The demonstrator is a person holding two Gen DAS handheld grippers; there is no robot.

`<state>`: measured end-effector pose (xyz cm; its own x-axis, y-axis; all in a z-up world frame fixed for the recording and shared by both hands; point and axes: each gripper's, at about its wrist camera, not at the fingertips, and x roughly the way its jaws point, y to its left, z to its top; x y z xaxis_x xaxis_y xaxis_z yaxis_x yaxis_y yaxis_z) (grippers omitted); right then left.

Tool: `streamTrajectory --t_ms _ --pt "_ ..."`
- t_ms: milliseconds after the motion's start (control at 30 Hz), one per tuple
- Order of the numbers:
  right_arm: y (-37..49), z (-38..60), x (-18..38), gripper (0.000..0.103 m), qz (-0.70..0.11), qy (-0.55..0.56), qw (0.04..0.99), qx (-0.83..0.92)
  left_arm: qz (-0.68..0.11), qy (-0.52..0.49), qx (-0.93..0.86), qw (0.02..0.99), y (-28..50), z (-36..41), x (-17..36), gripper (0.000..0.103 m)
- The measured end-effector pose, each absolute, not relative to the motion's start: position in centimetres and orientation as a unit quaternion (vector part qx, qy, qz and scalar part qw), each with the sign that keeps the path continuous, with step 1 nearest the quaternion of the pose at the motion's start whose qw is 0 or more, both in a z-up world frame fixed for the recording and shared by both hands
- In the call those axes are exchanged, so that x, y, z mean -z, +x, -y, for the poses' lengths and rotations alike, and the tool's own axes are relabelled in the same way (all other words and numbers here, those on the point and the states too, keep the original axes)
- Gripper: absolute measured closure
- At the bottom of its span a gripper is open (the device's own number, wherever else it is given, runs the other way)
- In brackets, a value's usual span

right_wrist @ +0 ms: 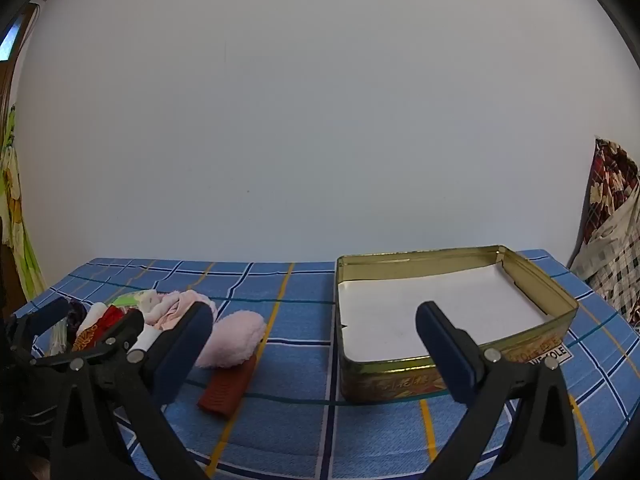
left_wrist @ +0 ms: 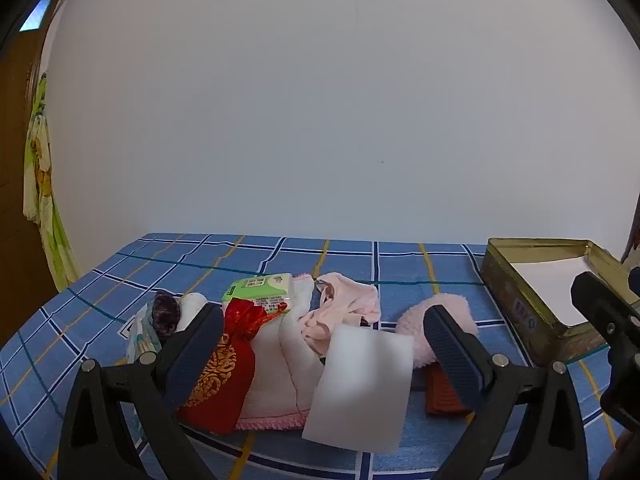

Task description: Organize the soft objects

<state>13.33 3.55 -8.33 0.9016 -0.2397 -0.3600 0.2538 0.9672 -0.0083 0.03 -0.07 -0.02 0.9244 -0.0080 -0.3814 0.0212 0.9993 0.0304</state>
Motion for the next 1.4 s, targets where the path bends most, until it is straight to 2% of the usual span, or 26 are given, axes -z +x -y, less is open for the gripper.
streamTrajectory --t_ms 1400 --pt "13.6 -3.3 8.4 0.0 -0.188 0.019 0.974 0.126 -0.212 0.006 -0.004 0.977 0.5 -0.4 0.3 0.002"
